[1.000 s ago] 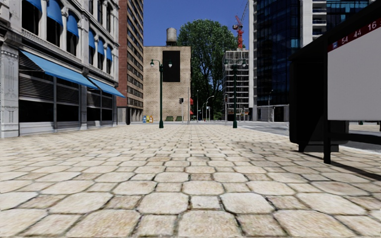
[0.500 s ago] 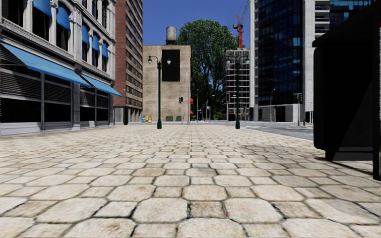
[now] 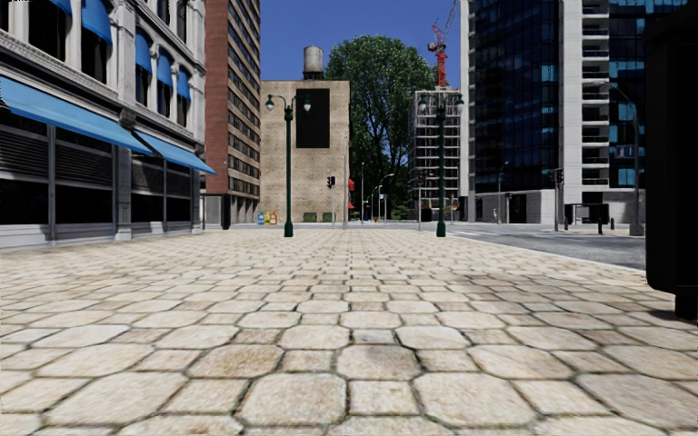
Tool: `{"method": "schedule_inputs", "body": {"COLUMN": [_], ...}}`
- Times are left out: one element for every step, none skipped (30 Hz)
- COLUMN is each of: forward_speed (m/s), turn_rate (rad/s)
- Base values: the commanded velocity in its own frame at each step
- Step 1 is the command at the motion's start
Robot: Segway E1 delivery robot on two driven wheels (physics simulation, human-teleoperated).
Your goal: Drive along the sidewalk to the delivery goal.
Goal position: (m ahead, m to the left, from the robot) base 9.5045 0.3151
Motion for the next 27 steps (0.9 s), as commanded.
{"method": "schedule_inputs", "body": {"forward_speed": [1.78,1.78,1.78,1.78,1.78,1.78,1.78,1.78,1.78,1.78,1.78,1.78,1.78,1.78,1.78,1.78,1.78,1.78,1.78,1.78,1.78,1.78,1.78,1.78,1.78,1.78,1.78], "turn_rate": [0.00,0.00,0.00,0.00,0.00,0.00,0.00,0.00,0.00,0.00,0.00,0.00,0.00,0.00,0.00,0.00,0.00,0.00,0.00,0.00,0.00,0.00,0.00,0.00,0.00,0.00,0.00]}}
